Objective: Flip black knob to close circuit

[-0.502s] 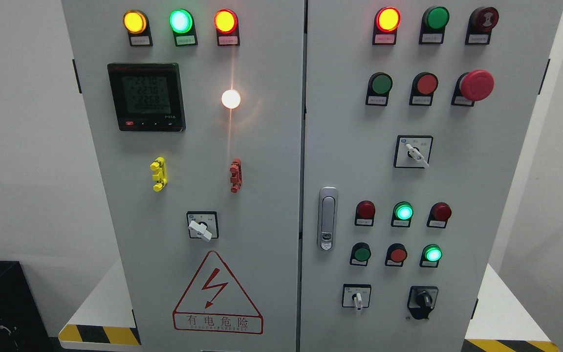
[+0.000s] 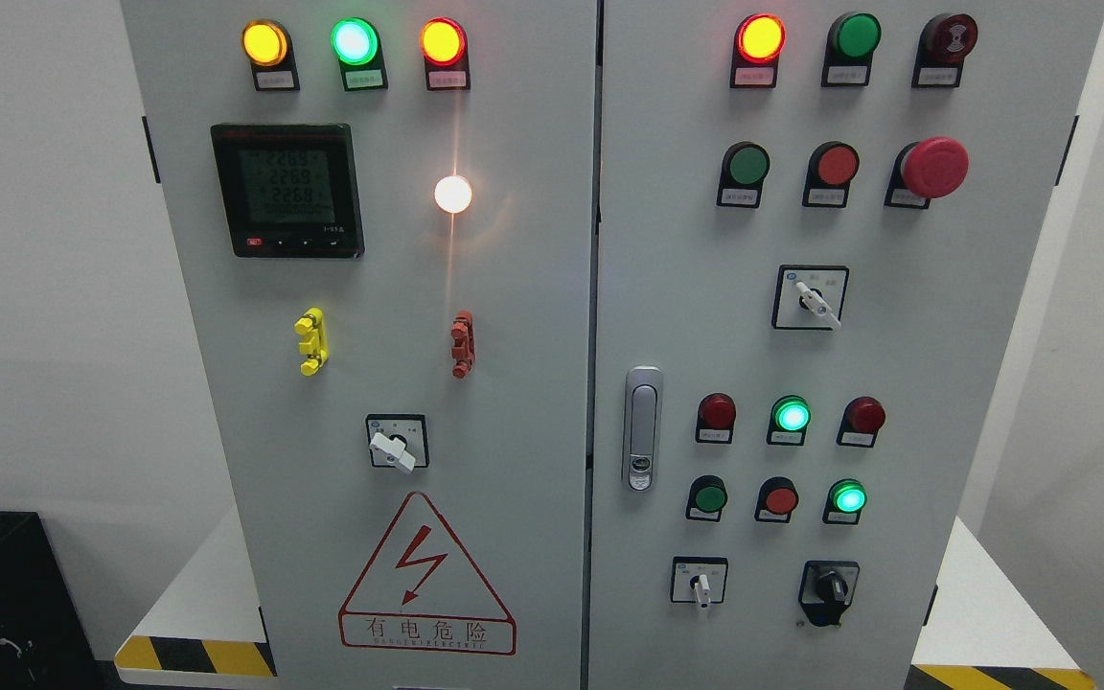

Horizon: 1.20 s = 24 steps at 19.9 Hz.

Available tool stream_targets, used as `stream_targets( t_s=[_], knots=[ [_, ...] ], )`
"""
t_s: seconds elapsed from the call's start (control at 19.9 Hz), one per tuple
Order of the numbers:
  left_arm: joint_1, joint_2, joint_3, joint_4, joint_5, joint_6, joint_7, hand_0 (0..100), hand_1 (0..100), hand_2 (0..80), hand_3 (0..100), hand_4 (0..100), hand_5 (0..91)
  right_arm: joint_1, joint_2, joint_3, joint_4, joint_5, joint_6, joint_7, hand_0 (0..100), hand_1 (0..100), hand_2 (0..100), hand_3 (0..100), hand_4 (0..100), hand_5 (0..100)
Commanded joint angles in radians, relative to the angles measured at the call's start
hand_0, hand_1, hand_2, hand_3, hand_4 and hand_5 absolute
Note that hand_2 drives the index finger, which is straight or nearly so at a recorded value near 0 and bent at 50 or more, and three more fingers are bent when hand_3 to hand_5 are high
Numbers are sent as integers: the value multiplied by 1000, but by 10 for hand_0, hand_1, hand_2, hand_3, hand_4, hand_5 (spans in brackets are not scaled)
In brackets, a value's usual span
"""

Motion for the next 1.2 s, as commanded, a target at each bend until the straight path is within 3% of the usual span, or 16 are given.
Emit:
stream_targets(
  t_s=[0.0, 0.2, 0.5, 0.9, 1.15],
  knots=[
    [23, 0, 0, -31, 1, 1, -1, 120, 556, 0, 0, 0, 0, 0, -1, -2, 11, 0, 0, 0, 0, 103, 0, 0, 0, 0],
    [23, 0, 0, -31, -1, 1, -1, 120, 556, 0, 0, 0, 0, 0, -1, -4, 11, -3, -11, 24, 0, 104, 0, 0, 0, 0],
    [23, 0, 0, -31, -1, 1, -1, 120, 556, 0, 0, 0, 0, -17, -1, -76, 11, -1, -74, 127, 0, 99, 0, 0, 0, 0],
    [23, 0, 0, -31, -1, 1, -1, 120, 556, 0, 0, 0, 0, -52, 2, -74, -6, 0, -156, 119, 0, 96, 0, 0, 0, 0],
    [23, 0, 0, -31, 1, 1, -1, 120, 556, 0, 0, 0, 0, -52, -2, -65, -103, 18, -160, 92, 0, 102, 0, 0, 0, 0]
  ],
)
